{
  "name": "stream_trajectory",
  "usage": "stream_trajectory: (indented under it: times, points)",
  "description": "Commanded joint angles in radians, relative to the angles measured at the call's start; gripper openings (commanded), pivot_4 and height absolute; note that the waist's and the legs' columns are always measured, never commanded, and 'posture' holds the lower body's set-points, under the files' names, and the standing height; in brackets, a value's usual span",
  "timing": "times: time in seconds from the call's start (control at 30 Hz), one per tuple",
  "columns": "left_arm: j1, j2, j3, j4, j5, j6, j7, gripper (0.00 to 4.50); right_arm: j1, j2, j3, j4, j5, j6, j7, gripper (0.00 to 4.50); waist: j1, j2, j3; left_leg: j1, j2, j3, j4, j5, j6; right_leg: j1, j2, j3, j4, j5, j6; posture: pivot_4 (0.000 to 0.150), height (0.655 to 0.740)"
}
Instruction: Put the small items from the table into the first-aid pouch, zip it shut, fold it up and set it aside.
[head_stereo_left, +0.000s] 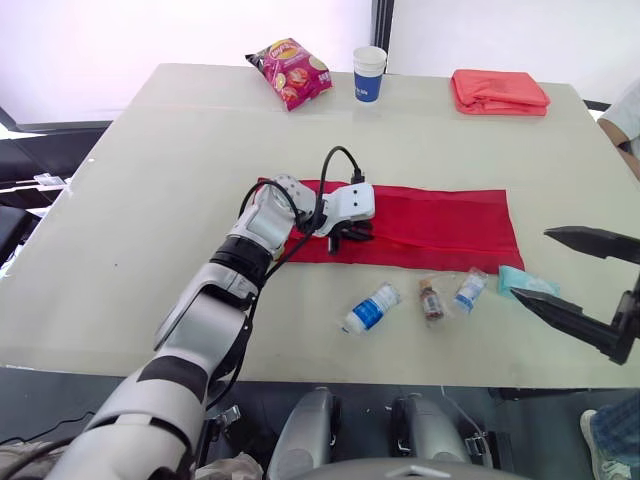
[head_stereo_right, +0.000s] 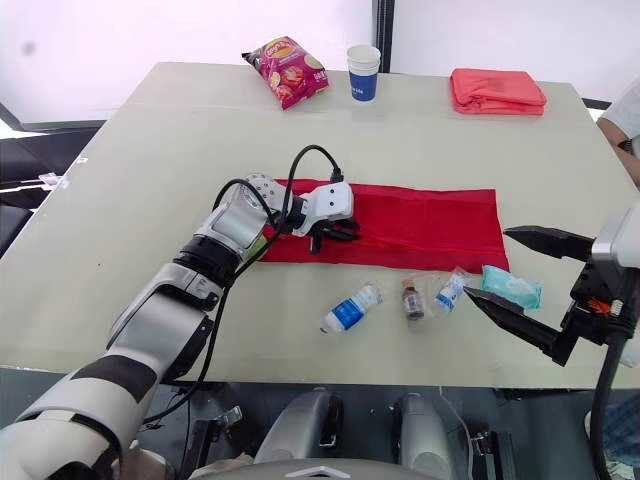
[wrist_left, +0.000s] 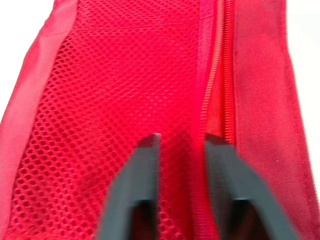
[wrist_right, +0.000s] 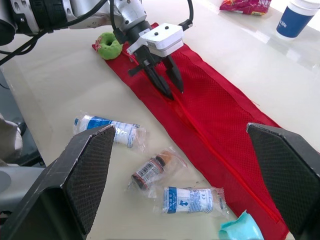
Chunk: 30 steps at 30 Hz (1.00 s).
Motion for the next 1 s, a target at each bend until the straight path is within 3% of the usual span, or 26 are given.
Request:
stream_trajectory:
  times: [0.03, 0.2, 0.37, 0.6, 0.8, 1.0]
  points:
    - [-0.029, -0.017, 0.046, -0.012, -0.045, 0.055, -0.038, 0.04, -0.01, -0.006, 0.044, -0.022, 0.043, -0.04, -0.066, 4.5, 0.0, 0.0, 0.0, 0.0, 0.0, 0.0, 0.0, 0.0, 0.0, 0.0, 0.0, 0.0, 0.0, 0.0, 0.0, 0.15, 0.7395]
    - [-0.042, -0.039, 0.083, -0.004, -0.079, 0.144, -0.068, 0.04, -0.054, 0.002, 0.228, -0.058, 0.092, -0.084, -0.277, 4.5, 0.0, 0.0, 0.0, 0.0, 0.0, 0.0, 0.0, 0.0, 0.0, 0.0, 0.0, 0.0, 0.0, 0.0, 0.0, 0.15, 0.7395]
    - [-0.039, -0.055, 0.093, -0.02, -0.089, 0.189, -0.07, 0.04, -0.141, 0.088, 0.615, -0.086, 0.233, -0.146, -0.685, 4.5, -0.002, -0.001, 0.0, 0.0, 0.0, 0.0, 0.001, 0.0, 0.0, 0.0, 0.0, 0.0, 0.0, 0.0, 0.0, 0.15, 0.7395]
    - [-0.024, -0.073, 0.083, -0.046, -0.085, 0.219, -0.079, 0.04, -0.24, 0.253, 1.03, -0.031, 0.379, -0.22, -1.041, 4.5, -0.002, -0.001, -0.001, 0.0, 0.0, 0.0, 0.001, 0.0, 0.0, -0.001, 0.0, 0.0, 0.001, 0.0, 0.0, 0.15, 0.7395]
    - [-0.024, -0.083, 0.078, -0.058, -0.081, 0.23, -0.084, 0.04, -0.333, 0.308, 1.168, 0.129, 0.361, -0.182, -1.131, 4.5, -0.002, -0.001, -0.001, 0.0, 0.0, 0.001, 0.001, 0.0, 0.0, -0.001, 0.0, 0.0, 0.001, 0.0, 0.0, 0.15, 0.7395]
    - [-0.005, -0.083, 0.078, -0.091, -0.083, 0.248, -0.082, 0.04, -0.419, 0.348, 1.208, 0.247, 0.346, -0.142, -1.143, 4.5, -0.003, -0.001, -0.001, 0.0, 0.0, 0.001, 0.001, 0.0, 0.0, -0.001, 0.001, 0.0, 0.001, 0.0, 0.0, 0.15, 0.7395]
